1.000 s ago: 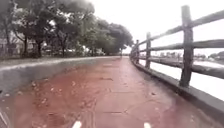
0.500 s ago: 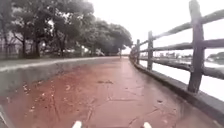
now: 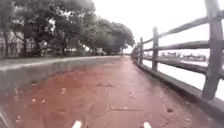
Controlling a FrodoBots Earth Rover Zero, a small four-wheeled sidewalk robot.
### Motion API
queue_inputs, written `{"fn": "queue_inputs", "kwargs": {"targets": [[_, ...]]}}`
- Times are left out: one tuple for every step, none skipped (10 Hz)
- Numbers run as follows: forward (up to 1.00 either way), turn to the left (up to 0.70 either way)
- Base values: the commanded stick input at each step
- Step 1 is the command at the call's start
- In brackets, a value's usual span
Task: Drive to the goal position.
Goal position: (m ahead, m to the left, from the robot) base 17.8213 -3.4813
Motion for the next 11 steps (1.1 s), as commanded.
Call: {"fn": "queue_inputs", "kwargs": {"targets": [[0.5, 0.0], [0.5, 0.0], [0.5, 0.0], [0.5, 0.0], [0.5, 0.0], [0.5, 0.0], [0.5, 0.0], [0.5, 0.0], [0.5, 0.0], [0.5, 0.0], [0.5, 0.03]]}}
